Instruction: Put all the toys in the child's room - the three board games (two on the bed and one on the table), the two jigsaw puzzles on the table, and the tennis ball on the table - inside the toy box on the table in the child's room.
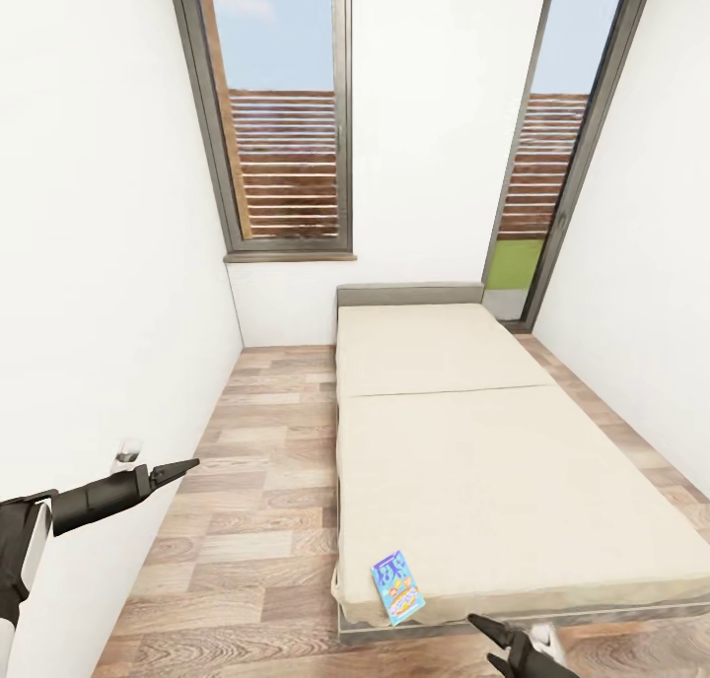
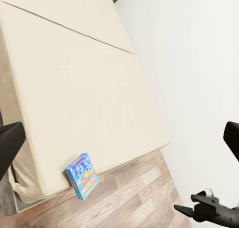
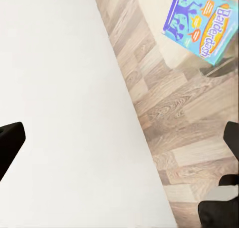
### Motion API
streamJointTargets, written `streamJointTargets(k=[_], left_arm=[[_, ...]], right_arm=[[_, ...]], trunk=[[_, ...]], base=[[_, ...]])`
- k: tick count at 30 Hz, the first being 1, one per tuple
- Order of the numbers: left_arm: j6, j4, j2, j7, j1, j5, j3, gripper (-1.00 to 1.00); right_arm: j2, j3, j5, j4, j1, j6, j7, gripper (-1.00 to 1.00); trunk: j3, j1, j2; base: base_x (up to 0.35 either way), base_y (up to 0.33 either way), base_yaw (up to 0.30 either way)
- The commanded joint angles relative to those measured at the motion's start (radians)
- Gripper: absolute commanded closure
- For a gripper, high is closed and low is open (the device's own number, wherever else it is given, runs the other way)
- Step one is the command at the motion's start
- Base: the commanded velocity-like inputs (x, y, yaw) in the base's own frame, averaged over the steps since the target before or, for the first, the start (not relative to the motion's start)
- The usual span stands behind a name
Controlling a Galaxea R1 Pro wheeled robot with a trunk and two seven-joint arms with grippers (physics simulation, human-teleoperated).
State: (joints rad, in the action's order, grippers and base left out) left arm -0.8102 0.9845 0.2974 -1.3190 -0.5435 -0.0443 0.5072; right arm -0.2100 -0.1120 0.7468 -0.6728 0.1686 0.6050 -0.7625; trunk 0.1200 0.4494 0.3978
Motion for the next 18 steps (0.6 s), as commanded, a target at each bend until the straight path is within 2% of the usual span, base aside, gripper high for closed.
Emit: streamJointTargets(k=[1, 4, 5, 7, 10, 18], left_arm=[[-0.01, 0.0, -0.001, -0.007, -0.001, -0.005, 0.002, -1.0], [-0.01, 0.0, -0.001, -0.007, -0.001, -0.004, 0.002, -1.0], [-0.01, 0.0, -0.001, -0.008, -0.002, -0.004, 0.002, -1.0], [-0.01, 0.0, -0.001, -0.009, -0.002, -0.004, 0.002, -1.0], [-0.01, 0.0, -0.001, -0.01, -0.002, -0.003, 0.002, -1.0], [-0.009, 0.002, -0.001, -0.01, -0.002, -0.003, 0.002, -1.0]], right_arm=[[0.001, 0.006, -0.015, 0.005, 0.002, -0.006, -0.001, -1.0], [0.014, 0.037, -0.117, 0.018, 0.009, -0.062, -0.002, -1.0], [0.02, 0.04, -0.136, 0.019, 0.011, -0.069, -0.003, -1.0], [0.049, 0.048, -0.189, 0.022, 0.019, -0.085, -0.004, -1.0], [0.073, 0.053, -0.216, 0.023, 0.024, -0.09, -0.005, -1.0], [0.082, 0.056, -0.218, 0.018, 0.028, -0.084, -0.004, -1.0]], trunk=[[0.002, 0.001, 0.002], [0.002, 0.001, 0.002], [0.002, 0.001, 0.002], [0.002, 0.001, 0.002], [0.002, 0.001, 0.002], [0.002, 0.001, 0.002]], base=[[0.0, 0.0, 0.0], [0.0, 0.0, 0.0], [0.0, 0.0, 0.0], [0.0, 0.0, 0.0], [0.0, 0.0, 0.0], [0.016, 0.0, 0.0]])
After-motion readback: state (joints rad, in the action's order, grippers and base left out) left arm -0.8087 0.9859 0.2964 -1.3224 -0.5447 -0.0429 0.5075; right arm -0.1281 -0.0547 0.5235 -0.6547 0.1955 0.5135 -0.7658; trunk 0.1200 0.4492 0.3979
